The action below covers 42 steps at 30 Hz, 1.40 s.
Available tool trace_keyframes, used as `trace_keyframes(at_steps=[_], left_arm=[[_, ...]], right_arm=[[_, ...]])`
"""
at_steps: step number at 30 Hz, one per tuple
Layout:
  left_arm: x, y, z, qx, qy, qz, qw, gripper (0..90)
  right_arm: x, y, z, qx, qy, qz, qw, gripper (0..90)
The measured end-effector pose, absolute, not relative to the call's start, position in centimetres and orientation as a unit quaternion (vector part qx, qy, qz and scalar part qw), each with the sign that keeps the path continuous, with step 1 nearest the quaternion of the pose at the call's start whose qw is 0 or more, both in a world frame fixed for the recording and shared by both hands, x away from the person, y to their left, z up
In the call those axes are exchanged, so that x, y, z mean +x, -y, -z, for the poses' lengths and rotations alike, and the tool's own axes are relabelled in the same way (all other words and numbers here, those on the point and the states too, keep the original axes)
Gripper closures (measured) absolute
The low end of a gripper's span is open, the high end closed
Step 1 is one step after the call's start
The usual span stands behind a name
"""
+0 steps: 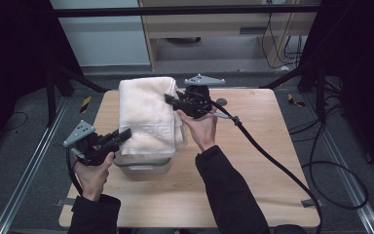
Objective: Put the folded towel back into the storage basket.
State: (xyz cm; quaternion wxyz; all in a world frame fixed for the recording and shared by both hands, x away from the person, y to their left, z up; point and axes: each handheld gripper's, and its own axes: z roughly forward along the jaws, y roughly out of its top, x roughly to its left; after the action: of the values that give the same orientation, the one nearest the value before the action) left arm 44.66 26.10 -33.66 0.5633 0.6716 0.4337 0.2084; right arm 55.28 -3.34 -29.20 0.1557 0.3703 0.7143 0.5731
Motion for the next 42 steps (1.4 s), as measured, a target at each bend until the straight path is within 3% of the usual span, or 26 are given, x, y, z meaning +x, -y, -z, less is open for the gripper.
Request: trace_keyframes(at_steps=[42], left_arm=[[47.3,-28.9,36.8,0.674,-0.483,-0.232,0.509,75.3]], right_arm=[[58.6,-1.8,33.0,0.378,-0.732,-0.545,0.157,67.0]])
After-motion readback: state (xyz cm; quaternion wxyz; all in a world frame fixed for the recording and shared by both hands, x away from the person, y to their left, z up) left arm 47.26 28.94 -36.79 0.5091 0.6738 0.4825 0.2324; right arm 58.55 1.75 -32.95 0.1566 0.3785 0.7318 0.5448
